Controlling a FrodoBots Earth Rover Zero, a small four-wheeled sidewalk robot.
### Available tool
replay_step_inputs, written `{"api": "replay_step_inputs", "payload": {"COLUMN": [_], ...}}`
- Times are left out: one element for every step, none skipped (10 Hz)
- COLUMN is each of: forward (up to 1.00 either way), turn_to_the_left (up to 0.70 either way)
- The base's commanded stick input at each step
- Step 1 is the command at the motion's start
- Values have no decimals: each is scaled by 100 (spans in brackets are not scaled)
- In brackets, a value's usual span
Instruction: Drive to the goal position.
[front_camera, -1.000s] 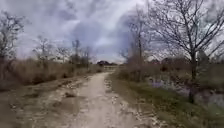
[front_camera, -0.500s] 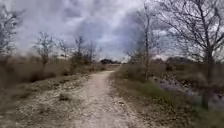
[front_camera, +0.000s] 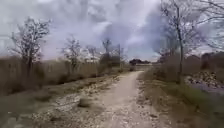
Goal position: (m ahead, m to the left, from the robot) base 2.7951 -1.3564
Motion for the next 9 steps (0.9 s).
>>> {"api": "replay_step_inputs", "payload": {"forward": [70, 70, 70, 70, 70, 70, 70, 70, 70], "turn_to_the_left": [-12, -16, -20, -24, -28, -32, -35, -35, -35]}}
